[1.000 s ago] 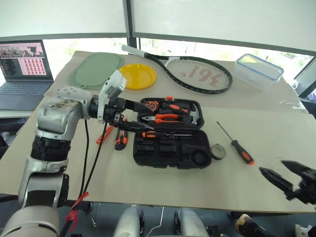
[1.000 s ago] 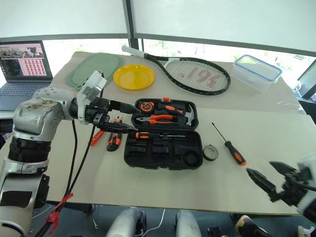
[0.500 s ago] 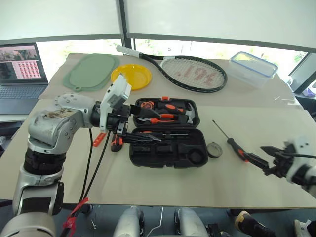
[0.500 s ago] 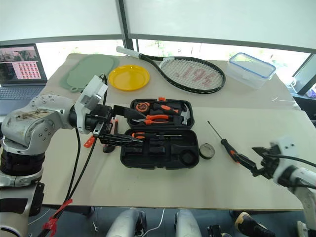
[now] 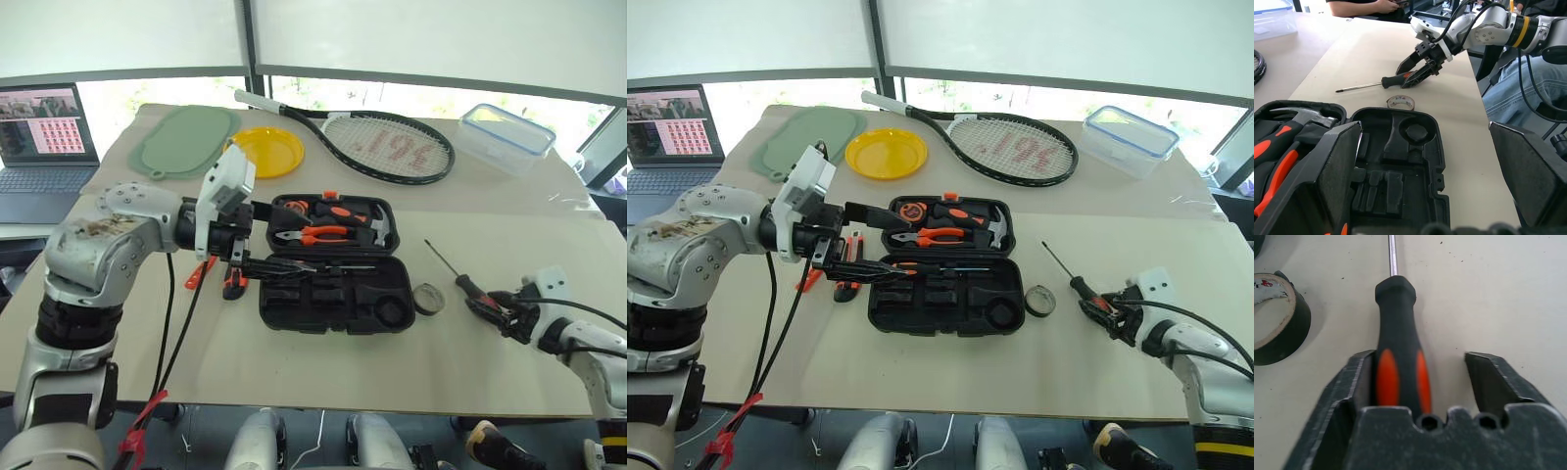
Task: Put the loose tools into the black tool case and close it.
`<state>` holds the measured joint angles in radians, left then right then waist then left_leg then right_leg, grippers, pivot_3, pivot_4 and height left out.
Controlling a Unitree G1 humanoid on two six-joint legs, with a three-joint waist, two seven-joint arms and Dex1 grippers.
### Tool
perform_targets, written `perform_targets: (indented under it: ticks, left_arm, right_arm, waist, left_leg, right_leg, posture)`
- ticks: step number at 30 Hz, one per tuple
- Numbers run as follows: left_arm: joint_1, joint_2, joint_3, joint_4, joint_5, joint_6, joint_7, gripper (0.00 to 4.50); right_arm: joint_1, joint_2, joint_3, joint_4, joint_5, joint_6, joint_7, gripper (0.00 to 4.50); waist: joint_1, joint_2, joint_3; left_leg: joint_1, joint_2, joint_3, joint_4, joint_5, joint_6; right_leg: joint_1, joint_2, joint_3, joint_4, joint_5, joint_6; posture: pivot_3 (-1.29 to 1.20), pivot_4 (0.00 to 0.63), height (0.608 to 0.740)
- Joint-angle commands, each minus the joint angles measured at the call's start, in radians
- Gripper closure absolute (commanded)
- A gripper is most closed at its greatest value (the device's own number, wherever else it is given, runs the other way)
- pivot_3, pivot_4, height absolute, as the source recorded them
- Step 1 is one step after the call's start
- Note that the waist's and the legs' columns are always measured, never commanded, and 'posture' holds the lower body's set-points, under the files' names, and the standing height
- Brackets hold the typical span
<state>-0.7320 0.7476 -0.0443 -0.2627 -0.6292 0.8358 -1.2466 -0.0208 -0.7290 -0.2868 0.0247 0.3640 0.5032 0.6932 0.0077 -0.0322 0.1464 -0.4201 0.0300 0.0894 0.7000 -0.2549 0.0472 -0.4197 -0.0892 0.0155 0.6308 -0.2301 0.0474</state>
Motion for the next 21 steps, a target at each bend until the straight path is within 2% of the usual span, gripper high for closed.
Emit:
perform_targets:
  ticks: [1, 2, 5, 8, 11, 15, 18, 21]
  left_arm:
    - [-0.005, 0.022, 0.012, -0.015, -0.01, -0.021, -0.003, 0.0]
    - [-0.005, 0.029, 0.015, -0.018, -0.018, -0.015, -0.005, 0.0]
    - [0.007, 0.056, 0.029, -0.02, -0.02, -0.014, -0.003, 0.0]
    - [0.063, 0.12, 0.061, -0.034, -0.023, -0.012, -0.017, 0.0]
    - [0.128, 0.175, 0.092, -0.072, -0.053, 0.003, -0.033, 0.0]
    - [0.25, 0.225, 0.125, -0.14, -0.077, -0.009, -0.036, 0.0]
    - [0.274, 0.227, 0.122, -0.172, -0.066, -0.025, -0.007, 0.0]
    - [0.278, 0.23, 0.135, -0.195, -0.087, -0.012, 0.01, 0.0]
  right_arm:
    - [0.037, 0.003, -0.027, -0.048, 0.009, -0.03, 0.016, 3.12]
    - [0.035, -0.003, -0.046, -0.068, 0.018, -0.051, 0.023, 3.38]
    - [-0.035, -0.035, -0.079, -0.104, 0.068, -0.09, 0.082, 3.42]
    - [-0.193, -0.097, -0.013, -0.107, 0.13, -0.077, 0.242, 3.42]
    - [-0.326, -0.121, 0.071, -0.082, 0.128, -0.083, 0.348, 3.42]
    - [-0.529, -0.118, 0.259, -0.02, 0.08, -0.086, 0.52, 3.42]
    - [-0.636, -0.081, 0.429, 0.057, -0.021, -0.175, 0.645, 3.42]
    - [-0.683, -0.047, 0.519, 0.154, -0.116, -0.285, 0.686, 3.42]
  waist:
    - [0.0, 0.0, 0.0]
    - [0.001, 0.0, 0.0]
    - [0.0, 0.0, 0.0]
    - [-0.023, 0.007, 0.004]
    - [-0.027, 0.007, 0.005]
    - [-0.022, 0.006, 0.005]
    - [-0.011, 0.006, 0.006]
    - [-0.001, 0.006, 0.006]
  left_leg:
    - [0.0, 0.0, 0.0, 0.0, 0.0, 0.0]
    - [0.0, 0.0, 0.0, 0.0, 0.0, 0.0]
    - [0.0, 0.0, 0.0, 0.0, 0.0, 0.0]
    - [0.0, 0.0, 0.002, 0.0, 0.0, 0.0]
    - [0.002, 0.002, 0.002, -0.003, 0.0, -0.001]
    - [0.002, 0.004, 0.001, -0.005, 0.001, -0.002]
    - [0.0, 0.003, 0.001, -0.004, 0.001, -0.002]
    - [0.0, 0.002, 0.001, -0.003, 0.001, -0.002]
  right_leg:
    - [0.0, 0.0, 0.0, 0.0, 0.0, 0.0]
    - [0.0, 0.0, 0.0, 0.0, 0.0, 0.0]
    - [0.0, 0.0, 0.0, 0.0, 0.0, 0.0]
    - [-0.001, 0.0, 0.003, 0.0, 0.001, 0.001]
    - [-0.002, 0.002, 0.003, 0.0, 0.001, -0.001]
    - [-0.002, 0.004, 0.0, 0.0, -0.001, -0.004]
    - [-0.003, 0.003, -0.001, 0.0, -0.001, -0.004]
    - [-0.002, 0.002, -0.001, 0.0, -0.001, -0.004]
  posture:
    - [0.0, 0.15, 0.738]
    - [0.0, 0.15, 0.738]
    - [0.0, 0.15, 0.738]
    - [0.0, 0.15, 0.738]
    - [0.0, 0.15, 0.738]
    - [0.0, 0.15, 0.738]
    - [0.0, 0.15, 0.738]
    - [0.0, 0.15, 0.738]
